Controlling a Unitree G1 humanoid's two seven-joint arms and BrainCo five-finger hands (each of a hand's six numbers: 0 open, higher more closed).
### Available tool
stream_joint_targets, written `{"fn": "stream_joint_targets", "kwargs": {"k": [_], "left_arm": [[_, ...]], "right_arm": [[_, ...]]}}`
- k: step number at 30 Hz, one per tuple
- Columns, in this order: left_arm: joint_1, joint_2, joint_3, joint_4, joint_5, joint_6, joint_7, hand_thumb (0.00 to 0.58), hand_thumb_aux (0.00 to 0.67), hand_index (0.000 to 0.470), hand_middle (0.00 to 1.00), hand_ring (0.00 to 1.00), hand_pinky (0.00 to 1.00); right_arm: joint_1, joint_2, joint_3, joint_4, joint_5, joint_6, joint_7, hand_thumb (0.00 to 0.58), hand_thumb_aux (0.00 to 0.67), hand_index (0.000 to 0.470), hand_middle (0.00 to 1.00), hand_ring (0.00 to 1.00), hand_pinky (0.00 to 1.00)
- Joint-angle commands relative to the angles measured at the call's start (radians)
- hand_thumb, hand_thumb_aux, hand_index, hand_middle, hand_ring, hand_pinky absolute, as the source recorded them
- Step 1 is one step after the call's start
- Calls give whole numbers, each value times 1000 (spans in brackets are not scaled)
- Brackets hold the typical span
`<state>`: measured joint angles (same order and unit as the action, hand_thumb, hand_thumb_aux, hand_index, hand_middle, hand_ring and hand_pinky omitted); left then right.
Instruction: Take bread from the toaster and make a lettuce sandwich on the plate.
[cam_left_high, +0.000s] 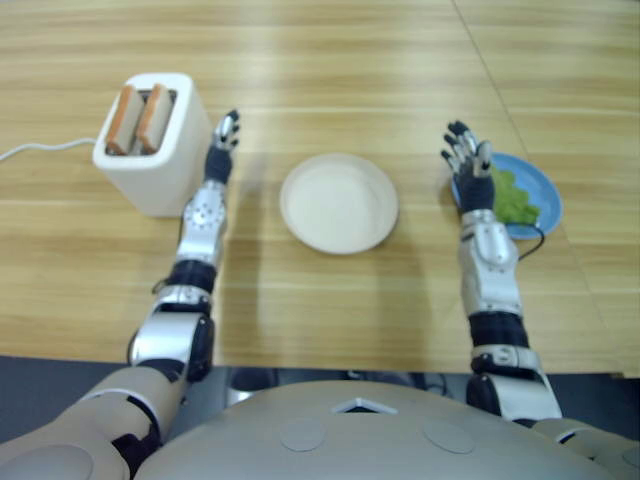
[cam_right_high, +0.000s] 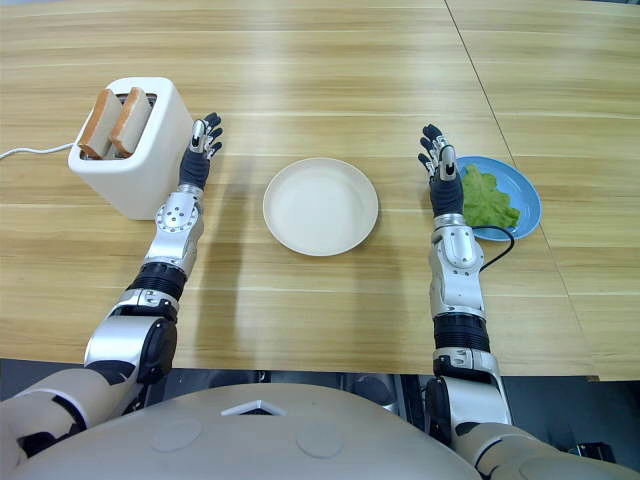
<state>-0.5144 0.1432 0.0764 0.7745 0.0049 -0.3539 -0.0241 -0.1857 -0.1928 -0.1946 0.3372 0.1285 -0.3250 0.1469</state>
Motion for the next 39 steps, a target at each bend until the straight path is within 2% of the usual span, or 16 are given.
{"fn": "stream_joint_targets", "kwargs": {"k": [1,8,11,15,17,19,22,24,33,39], "left_arm": [[7,1,-8,11,13,6,-1,0,0,0,0,0,0],[17,-2,-22,-22,24,15,-10,0,0,0,0,0,0],[89,15,-30,-336,11,79,-35,0,0,0,0,0,0],[153,117,51,-957,-30,303,-61,0,0,0,0,0,0],[155,192,111,-1116,-6,393,-63,0,0,0,0,0,0],[161,301,181,-1180,112,458,-49,0,0,0,0,0,0],[208,467,222,-1115,424,549,55,0,0,0,0,0,0],[251,527,211,-1028,544,592,100,0,0,0,0,0,0],[339,583,54,-673,767,724,144,0,0,0,0,0,0],[360,605,13,-582,806,755,166,0,0,0,0,0,0]], "right_arm": [[6,4,3,-9,4,12,2,0,0,0,0,0,0],[5,5,7,-10,0,15,4,0,0,0,0,0,0],[1,5,9,-6,-1,17,5,0,0,0,0,0,0],[2,6,7,-2,-2,18,5,0,0,0,0,0,0],[4,8,6,3,-3,15,3,0,0,0,0,0,0],[2,13,7,12,-5,10,0,0,0,0,0,0,0],[-3,19,8,24,-6,4,-2,0,0,0,0,0,0],[-5,22,10,25,-7,3,-1,0,0,0,0,0,0],[2,6,0,11,0,6,11,0,0,0,0,0,0],[4,2,-3,7,4,8,11,0,0,0,0,0,0]]}}
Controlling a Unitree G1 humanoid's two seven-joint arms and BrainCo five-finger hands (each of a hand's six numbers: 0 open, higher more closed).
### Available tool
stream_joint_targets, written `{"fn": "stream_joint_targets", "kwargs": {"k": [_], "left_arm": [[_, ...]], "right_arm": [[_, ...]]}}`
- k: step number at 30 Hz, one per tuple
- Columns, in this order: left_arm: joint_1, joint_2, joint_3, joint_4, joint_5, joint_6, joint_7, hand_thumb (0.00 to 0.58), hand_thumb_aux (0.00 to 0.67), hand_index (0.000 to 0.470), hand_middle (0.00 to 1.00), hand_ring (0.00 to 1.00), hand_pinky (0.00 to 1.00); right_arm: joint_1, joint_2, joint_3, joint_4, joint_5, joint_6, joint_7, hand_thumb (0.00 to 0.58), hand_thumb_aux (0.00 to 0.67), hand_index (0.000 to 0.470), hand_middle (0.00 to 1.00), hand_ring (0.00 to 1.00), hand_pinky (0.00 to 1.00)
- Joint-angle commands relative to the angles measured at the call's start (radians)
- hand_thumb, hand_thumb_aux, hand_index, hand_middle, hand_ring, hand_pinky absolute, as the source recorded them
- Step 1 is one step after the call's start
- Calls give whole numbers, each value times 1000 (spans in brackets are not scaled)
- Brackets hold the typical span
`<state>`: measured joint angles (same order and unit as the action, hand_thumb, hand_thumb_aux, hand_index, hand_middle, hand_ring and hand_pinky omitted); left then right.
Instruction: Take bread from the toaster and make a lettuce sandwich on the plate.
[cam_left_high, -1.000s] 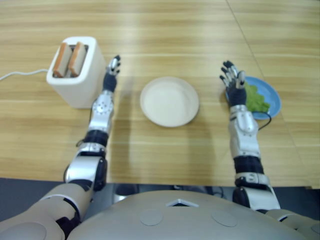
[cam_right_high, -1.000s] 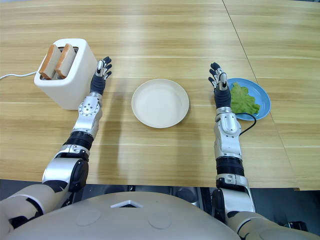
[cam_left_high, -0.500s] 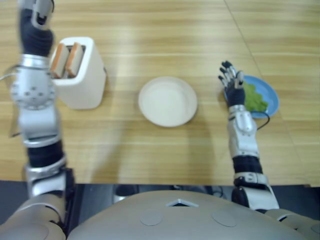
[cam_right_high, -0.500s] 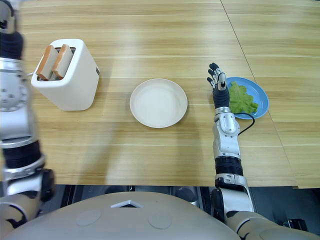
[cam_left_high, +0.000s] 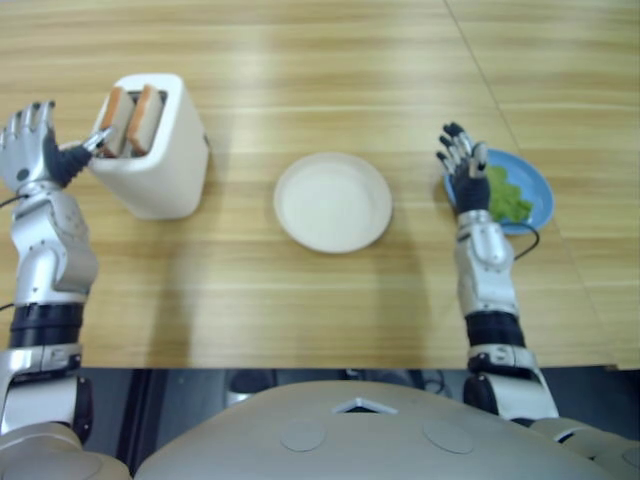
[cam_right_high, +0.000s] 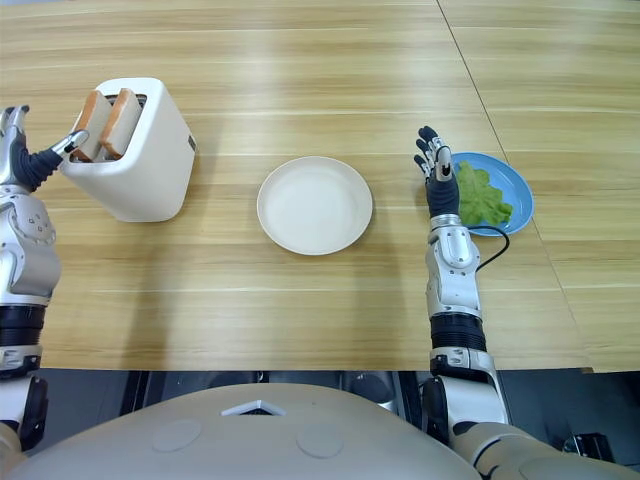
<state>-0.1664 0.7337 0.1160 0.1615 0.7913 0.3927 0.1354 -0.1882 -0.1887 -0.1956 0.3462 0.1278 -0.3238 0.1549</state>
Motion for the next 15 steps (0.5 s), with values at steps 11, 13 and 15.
{"fn": "stream_joint_targets", "kwargs": {"k": [11,13,15], "left_arm": [[-7,17,-104,69,67,36,8,0,0,0,0,0,0],[-11,14,-115,64,77,41,7,0,0,0,0,0,0],[-21,11,-127,62,88,45,7,0,0,0,0,0,0]], "right_arm": [[8,-9,-6,-7,8,13,3,0,0,0,0,0,0],[10,-9,-7,-8,8,14,3,0,0,0,0,0,0],[13,-8,-7,-8,8,14,1,0,0,0,0,0,0]]}}
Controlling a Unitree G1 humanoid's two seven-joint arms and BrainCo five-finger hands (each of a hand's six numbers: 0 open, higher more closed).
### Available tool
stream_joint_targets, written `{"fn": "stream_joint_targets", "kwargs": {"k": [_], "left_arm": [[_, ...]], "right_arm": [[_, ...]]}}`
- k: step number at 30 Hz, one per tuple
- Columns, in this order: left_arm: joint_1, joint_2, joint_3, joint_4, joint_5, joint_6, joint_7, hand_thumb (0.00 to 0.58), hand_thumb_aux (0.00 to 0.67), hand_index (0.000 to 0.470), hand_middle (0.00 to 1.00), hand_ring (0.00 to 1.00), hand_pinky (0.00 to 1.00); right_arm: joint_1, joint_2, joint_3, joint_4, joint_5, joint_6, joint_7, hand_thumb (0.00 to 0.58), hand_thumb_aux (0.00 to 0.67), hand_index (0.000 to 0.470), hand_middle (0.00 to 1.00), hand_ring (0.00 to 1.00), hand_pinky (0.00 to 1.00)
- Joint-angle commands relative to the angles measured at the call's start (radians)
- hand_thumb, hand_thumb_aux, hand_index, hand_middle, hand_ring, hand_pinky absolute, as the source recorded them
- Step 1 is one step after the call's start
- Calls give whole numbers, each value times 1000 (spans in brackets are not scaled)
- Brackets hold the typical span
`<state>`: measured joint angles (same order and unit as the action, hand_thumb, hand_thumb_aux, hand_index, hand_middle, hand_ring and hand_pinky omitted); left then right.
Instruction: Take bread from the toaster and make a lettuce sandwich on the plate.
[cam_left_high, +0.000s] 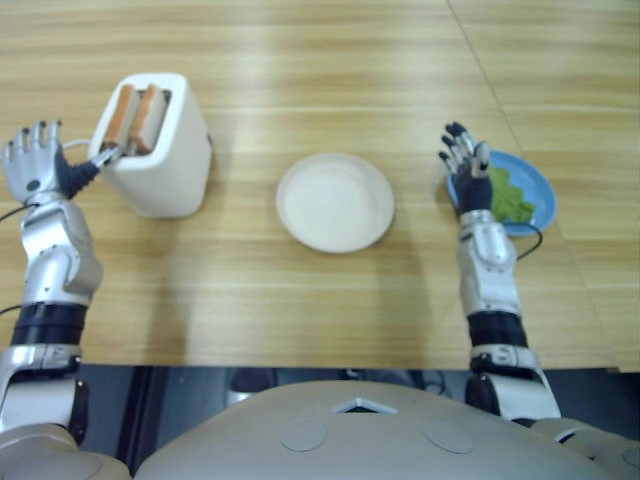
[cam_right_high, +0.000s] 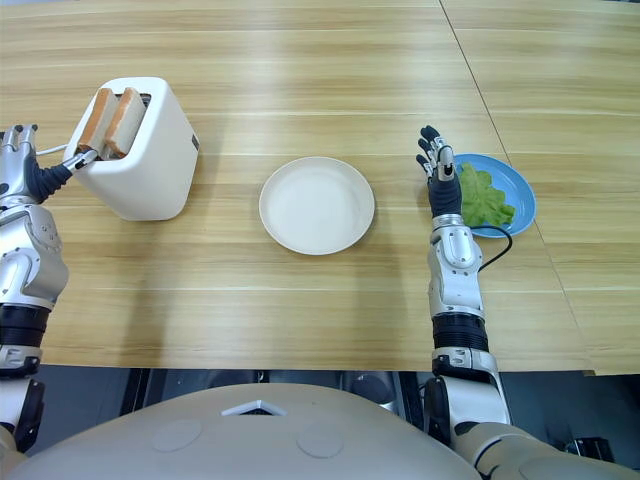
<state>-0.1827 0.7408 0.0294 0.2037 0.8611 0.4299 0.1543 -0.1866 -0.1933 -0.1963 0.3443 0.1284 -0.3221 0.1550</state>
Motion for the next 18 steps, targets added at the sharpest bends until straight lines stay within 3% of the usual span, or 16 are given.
{"fn": "stream_joint_targets", "kwargs": {"k": [1,18], "left_arm": [[-11,2,-46,17,23,11,-12,0,0,0,0,0,0],[-21,-3,-70,-25,37,28,-10,0,0,0,0,0,0]], "right_arm": [[13,-2,-5,-7,7,12,1,0,0,0,0,0,0],[16,-1,-3,3,6,15,3,0,0,0,0,0,0]]}}
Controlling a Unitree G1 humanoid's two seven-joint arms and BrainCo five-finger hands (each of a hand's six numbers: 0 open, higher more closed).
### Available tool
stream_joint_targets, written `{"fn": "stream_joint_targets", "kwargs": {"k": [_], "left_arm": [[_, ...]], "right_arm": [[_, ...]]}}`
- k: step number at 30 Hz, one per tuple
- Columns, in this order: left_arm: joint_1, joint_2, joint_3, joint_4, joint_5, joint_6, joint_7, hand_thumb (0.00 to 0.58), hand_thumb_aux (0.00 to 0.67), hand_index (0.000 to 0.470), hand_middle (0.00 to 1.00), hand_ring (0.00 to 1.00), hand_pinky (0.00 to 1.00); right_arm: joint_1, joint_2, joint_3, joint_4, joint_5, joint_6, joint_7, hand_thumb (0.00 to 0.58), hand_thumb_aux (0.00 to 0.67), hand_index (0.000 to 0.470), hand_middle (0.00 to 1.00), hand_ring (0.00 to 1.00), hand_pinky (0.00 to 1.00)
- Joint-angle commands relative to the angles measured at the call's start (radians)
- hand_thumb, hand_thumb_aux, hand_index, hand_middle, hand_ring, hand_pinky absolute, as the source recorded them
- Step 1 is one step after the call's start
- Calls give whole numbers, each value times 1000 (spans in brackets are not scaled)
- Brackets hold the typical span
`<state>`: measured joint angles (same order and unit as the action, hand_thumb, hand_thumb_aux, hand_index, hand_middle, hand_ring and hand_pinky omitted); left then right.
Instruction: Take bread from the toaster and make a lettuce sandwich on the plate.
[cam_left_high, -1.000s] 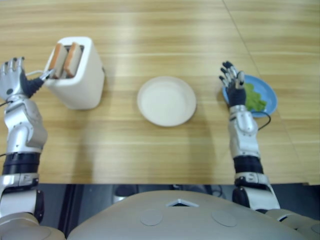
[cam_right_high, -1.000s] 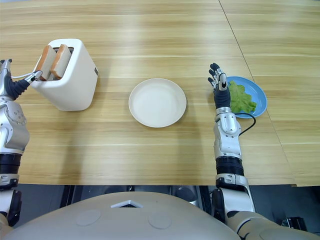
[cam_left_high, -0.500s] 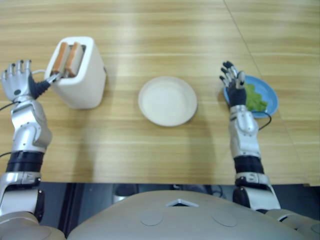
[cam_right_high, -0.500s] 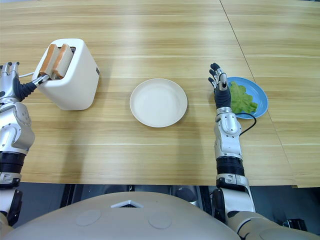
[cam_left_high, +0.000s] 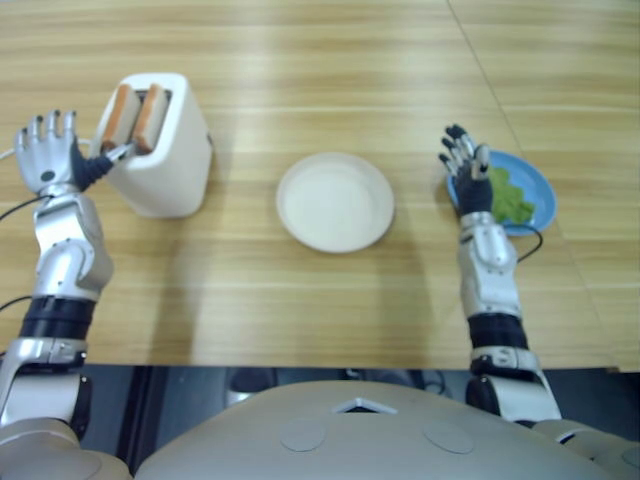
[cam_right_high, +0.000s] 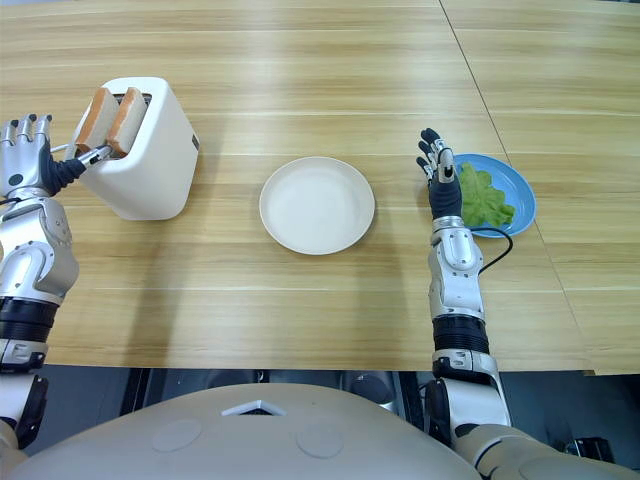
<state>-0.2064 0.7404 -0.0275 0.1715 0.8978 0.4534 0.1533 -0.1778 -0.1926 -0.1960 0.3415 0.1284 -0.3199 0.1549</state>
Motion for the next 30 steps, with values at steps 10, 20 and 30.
{"fn": "stream_joint_targets", "kwargs": {"k": [10,20,30], "left_arm": [[-106,-30,-62,168,-19,-17,1,230,150,103,0,0,0],[-136,-51,-52,139,-46,-74,103,580,670,460,1000,1000,1000],[-73,-58,47,-139,-40,-124,278,580,670,460,1000,1000,1000]], "right_arm": [[12,0,0,-1,2,14,-1,0,0,0,0,0,0],[24,0,1,-3,-1,15,-3,0,0,0,0,0,0],[26,5,10,1,-8,18,-6,0,0,0,0,0,0]]}}
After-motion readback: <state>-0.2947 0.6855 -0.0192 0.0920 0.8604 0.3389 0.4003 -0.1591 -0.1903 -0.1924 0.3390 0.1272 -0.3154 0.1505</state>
